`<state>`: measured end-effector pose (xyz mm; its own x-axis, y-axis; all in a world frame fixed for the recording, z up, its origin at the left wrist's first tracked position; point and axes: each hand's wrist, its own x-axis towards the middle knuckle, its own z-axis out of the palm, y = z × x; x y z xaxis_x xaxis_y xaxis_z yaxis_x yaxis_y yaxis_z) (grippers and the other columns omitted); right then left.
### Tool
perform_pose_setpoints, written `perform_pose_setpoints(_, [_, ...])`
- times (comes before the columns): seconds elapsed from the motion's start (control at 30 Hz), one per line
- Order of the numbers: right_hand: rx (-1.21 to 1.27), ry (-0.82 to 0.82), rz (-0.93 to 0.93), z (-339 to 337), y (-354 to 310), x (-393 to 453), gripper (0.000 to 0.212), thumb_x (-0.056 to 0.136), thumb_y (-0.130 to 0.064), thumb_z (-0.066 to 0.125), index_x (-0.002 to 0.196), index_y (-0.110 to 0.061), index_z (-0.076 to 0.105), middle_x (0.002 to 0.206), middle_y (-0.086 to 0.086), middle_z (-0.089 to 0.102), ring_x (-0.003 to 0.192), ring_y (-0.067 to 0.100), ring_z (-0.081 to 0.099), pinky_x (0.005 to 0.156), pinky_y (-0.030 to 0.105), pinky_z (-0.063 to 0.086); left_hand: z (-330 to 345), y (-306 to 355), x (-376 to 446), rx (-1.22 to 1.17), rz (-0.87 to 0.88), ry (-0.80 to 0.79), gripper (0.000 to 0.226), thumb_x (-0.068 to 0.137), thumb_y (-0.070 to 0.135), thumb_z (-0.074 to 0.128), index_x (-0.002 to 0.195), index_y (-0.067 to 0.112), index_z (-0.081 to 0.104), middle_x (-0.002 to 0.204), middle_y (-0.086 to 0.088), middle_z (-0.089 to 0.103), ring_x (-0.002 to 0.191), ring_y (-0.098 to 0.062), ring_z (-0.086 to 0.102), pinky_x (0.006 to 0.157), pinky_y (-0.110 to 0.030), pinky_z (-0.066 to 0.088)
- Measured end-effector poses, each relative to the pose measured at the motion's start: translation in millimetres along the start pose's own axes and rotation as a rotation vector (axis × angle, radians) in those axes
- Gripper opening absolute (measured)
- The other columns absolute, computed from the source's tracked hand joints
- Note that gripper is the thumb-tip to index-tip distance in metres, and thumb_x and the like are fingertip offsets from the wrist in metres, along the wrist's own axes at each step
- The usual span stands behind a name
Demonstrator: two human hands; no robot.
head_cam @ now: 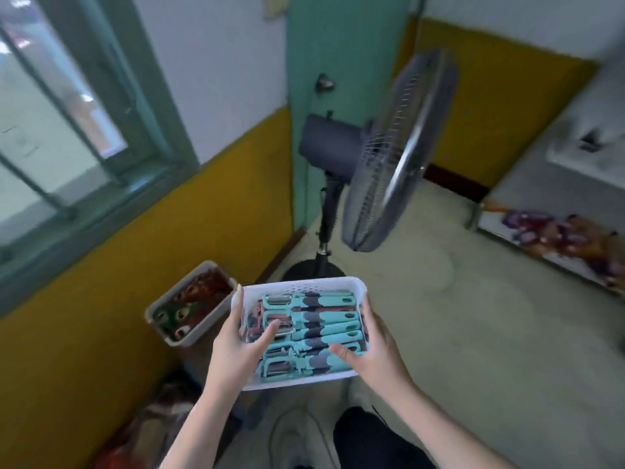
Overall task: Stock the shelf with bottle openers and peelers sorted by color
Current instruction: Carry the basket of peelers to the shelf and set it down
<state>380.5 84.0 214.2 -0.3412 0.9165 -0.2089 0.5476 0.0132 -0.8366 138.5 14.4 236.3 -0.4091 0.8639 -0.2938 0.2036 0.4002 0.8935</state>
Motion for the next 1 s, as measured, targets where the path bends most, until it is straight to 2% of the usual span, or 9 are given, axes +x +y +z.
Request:
perform_pose_setpoints(0.13, [0.098,0.208,0.071,-44,28,-46,0.105,0.064,-0.08,0.064,0.143,-0.063,-0.002,0.129,-0.022,0.044,0.124,-0.002,0.046,0.098,0.013,0.038,55,35,-4,0.046,0.088,-0.175,0.099,0.068,0.065,0.072,0.147,0.063,0.011,0.144,0.014,0.05,0.108,-0.01,0.066,0.085,-0.034,0.06])
perform_pose_setpoints(0.23, [0.12,0.347,0.131,-82,52,-77,0.103,0.064,-0.077,0.064,0.142,-0.059,0.0,0.129,-0.024,0.041,0.124,-0.004,0.043,0.101,0.014,0.034,106,56,-11,0.066,0.121,-0.297,0.098,0.071,0.058,0.071,0.149,0.058,0.012,0.14,0.012,0.051,0.103,-0.009,0.067,0.078,-0.023,0.058])
perform_pose_setpoints(0.43, [0.129,0.553,0.211,-167,110,-123,0.102,0.066,-0.087,0.057,0.145,-0.058,-0.001,0.126,-0.03,0.042,0.124,-0.002,0.045,0.105,0.022,0.04,225,102,-25,0.174,0.17,-0.489,0.099,0.072,0.059,0.07,0.151,0.055,0.011,0.137,0.008,0.054,0.104,-0.01,0.066,0.084,-0.03,0.057])
perform_pose_setpoints(0.57, [0.169,0.683,0.286,-227,154,-152,0.11,0.067,-0.085,0.06,0.154,-0.048,0.004,0.132,-0.016,0.051,0.125,0.004,0.051,0.104,0.03,0.047,320,136,-30,0.247,0.231,-0.601,0.094,0.073,0.063,0.071,0.143,0.066,0.009,0.128,0.01,0.059,0.099,-0.006,0.069,0.08,-0.026,0.058])
perform_pose_setpoints(0.67, [0.258,0.783,0.329,-274,185,-173,0.093,0.069,-0.068,0.074,0.145,-0.059,0.021,0.126,-0.013,0.059,0.115,0.002,0.059,0.095,0.026,0.052,396,162,-36,0.283,0.286,-0.709,0.091,0.077,0.064,0.07,0.146,0.063,0.01,0.127,0.016,0.061,0.097,0.0,0.068,0.079,-0.022,0.058])
perform_pose_setpoints(0.73, [0.28,0.845,0.349,-303,205,-186,0.087,0.07,-0.059,0.08,0.143,-0.052,0.032,0.121,-0.012,0.063,0.11,0.003,0.064,0.091,0.027,0.055,443,179,-44,0.301,0.333,-0.766,0.09,0.078,0.065,0.068,0.148,0.061,0.01,0.127,0.024,0.057,0.098,0.004,0.066,0.079,-0.02,0.056])
perform_pose_setpoints(0.83, [0.268,0.95,0.373,-339,226,-202,0.089,0.073,-0.044,0.084,0.133,-0.071,0.024,0.12,-0.023,0.054,0.109,-0.013,0.056,0.086,0.008,0.047,501,198,-52,0.31,0.35,-0.854,0.089,0.079,0.063,0.068,0.148,0.061,0.011,0.128,0.022,0.058,0.101,0.003,0.064,0.088,-0.029,0.057])
perform_pose_setpoints(0.9, [0.242,0.993,0.4,-358,237,-212,0.094,0.075,-0.036,0.084,0.119,-0.083,0.015,0.117,-0.032,0.045,0.108,-0.021,0.048,0.08,-0.001,0.039,534,209,-56,0.316,0.353,-0.924,0.089,0.081,0.055,0.069,0.15,0.055,0.012,0.133,0.017,0.056,0.102,0.003,0.063,0.084,-0.023,0.057])
perform_pose_setpoints(1.0, [0.25,1.041,0.449,-379,252,-220,0.099,0.075,-0.042,0.082,0.118,-0.087,0.005,0.123,-0.027,0.046,0.116,-0.007,0.05,0.093,0.013,0.044,583,222,-55,0.345,0.398,-0.986,0.086,0.084,0.046,0.069,0.152,0.045,0.016,0.136,0.01,0.054,0.1,0.002,0.063,0.079,-0.015,0.054])
